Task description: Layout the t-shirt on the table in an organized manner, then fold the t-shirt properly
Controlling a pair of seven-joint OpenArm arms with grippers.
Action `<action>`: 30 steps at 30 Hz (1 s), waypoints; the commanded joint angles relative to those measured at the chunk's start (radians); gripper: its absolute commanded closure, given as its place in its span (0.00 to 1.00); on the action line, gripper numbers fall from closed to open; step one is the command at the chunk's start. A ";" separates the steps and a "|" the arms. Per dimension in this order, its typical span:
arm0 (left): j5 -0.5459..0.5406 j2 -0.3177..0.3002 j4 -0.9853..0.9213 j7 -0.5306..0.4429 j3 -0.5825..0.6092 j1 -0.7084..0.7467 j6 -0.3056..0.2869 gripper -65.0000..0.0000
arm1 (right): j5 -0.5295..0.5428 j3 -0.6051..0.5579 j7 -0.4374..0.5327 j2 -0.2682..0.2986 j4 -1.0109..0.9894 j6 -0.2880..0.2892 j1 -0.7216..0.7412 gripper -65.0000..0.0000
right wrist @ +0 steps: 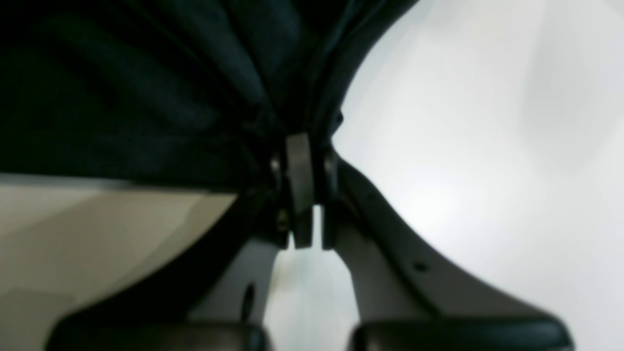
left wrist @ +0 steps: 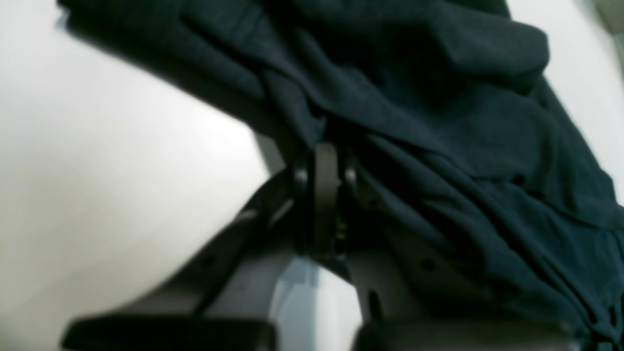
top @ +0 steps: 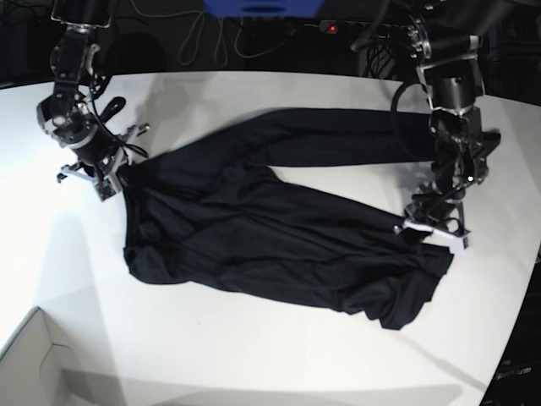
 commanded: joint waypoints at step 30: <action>0.007 0.055 0.596 0.322 -0.380 0.357 -0.002 0.99 | 0.018 0.131 0.024 0.030 0.021 -0.001 -0.049 1.00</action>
